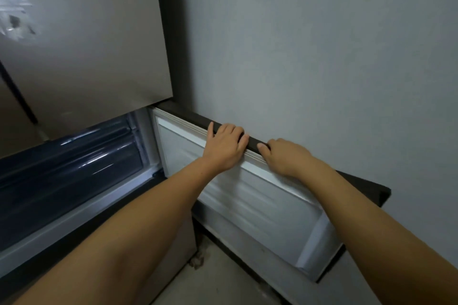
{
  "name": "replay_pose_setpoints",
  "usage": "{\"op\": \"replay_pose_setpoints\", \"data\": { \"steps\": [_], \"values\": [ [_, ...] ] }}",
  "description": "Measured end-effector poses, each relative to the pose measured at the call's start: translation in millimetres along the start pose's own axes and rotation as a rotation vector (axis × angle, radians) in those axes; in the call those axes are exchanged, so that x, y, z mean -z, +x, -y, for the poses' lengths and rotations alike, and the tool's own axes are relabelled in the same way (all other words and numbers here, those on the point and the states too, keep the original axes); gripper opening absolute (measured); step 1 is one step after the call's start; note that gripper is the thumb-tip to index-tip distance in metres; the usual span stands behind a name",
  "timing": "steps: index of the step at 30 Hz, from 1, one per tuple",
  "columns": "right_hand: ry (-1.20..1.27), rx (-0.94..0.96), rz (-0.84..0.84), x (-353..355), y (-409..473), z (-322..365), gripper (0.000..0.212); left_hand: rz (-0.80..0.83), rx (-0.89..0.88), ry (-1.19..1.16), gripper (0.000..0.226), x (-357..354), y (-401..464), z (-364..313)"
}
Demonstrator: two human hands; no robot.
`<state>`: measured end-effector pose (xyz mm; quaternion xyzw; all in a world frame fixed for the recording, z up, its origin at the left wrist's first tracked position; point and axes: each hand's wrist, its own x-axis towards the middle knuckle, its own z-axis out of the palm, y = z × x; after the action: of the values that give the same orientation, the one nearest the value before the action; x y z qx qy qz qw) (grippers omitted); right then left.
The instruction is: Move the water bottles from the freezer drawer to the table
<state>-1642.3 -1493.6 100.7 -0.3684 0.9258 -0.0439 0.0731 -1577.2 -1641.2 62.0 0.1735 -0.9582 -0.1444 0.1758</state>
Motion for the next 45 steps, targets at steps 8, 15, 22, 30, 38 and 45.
{"op": "replay_pose_setpoints", "data": {
  "steps": [8,15,22,30,38,45],
  "values": [
    [0.021,0.171,0.339,11.9,-78.1,58.8,0.055,0.06,0.087,-0.128,0.029,48.0,-80.3,21.6],
    [0.173,0.578,0.183,-57.4,-121.2,122.4,0.046,0.278,0.199,-0.077,0.05,122.4,-188.7,48.2],
    [0.164,0.817,0.026,-90.8,-96.4,218.9,0.046,0.357,0.337,0.53,0.053,152.2,-289.9,74.9],
    [0.131,1.0,-0.01,-105.4,-33.2,295.3,0.058,0.141,0.64,0.738,0.079,138.9,-326.1,143.1],
    [0.045,1.111,-0.097,-120.1,32.9,350.4,0.07,-0.108,0.76,0.796,0.083,143.5,-309.9,253.9],
    [0.059,1.102,-0.268,-151.1,56.4,385.9,0.085,-0.193,0.863,0.824,0.081,147.5,-285.2,299.2]
  ]
}}
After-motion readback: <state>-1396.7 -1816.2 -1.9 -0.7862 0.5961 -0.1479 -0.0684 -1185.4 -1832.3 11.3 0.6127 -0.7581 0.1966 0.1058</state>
